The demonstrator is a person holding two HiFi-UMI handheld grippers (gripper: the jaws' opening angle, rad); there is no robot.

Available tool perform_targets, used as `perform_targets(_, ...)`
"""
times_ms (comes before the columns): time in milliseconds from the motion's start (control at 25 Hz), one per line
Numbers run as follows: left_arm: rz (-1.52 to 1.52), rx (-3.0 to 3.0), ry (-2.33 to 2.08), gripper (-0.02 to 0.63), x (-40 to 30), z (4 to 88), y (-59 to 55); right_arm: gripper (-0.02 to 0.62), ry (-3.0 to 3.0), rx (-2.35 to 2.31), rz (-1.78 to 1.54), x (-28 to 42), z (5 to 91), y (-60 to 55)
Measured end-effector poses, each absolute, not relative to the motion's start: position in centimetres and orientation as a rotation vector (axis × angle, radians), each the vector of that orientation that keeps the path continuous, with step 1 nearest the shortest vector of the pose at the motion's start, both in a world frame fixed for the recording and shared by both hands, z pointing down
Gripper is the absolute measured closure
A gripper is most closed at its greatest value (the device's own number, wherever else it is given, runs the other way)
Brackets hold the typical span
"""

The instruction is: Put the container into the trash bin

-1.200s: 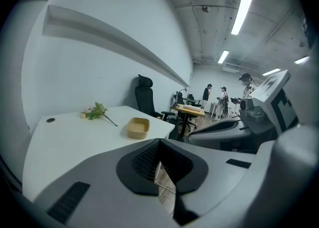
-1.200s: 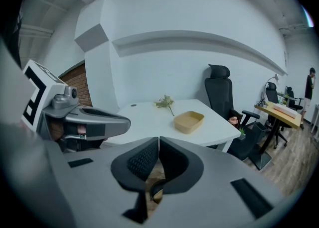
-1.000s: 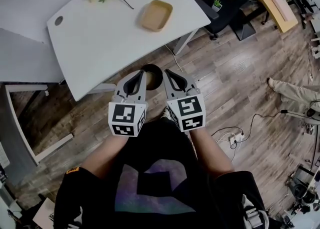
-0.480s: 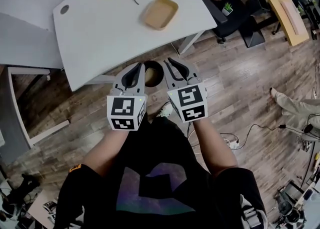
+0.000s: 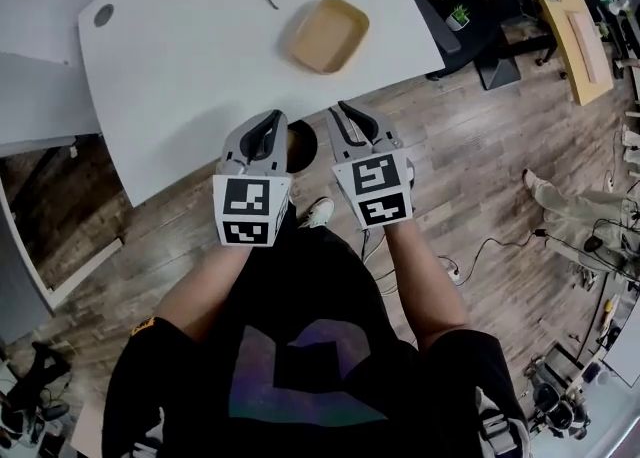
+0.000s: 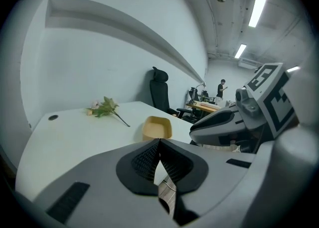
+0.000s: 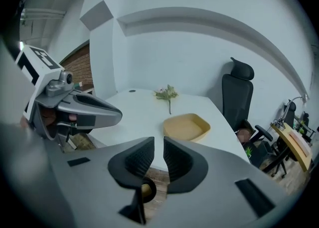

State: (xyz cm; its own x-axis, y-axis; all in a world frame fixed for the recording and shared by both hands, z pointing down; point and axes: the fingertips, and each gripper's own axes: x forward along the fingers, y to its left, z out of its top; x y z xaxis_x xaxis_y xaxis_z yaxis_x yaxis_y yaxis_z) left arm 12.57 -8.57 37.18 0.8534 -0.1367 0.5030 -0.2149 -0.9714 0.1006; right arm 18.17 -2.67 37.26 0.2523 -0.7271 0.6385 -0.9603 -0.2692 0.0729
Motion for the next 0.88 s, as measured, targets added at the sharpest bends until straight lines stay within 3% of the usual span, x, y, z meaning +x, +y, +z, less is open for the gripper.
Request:
perform_targets(520, 0.828, 2.815, -0.315, 0.598, 15.8, 40.2, -13.1, 0.519, -1.461, 1.781, 0.605, 22.6, 41.5, -7.3)
perform_targets(880, 0.82, 2.698, -0.612, 0.598, 15.6, 40.8, -13.4, 0.514, -1.604, 1.467, 0.487, 22.9, 45.2, -8.2)
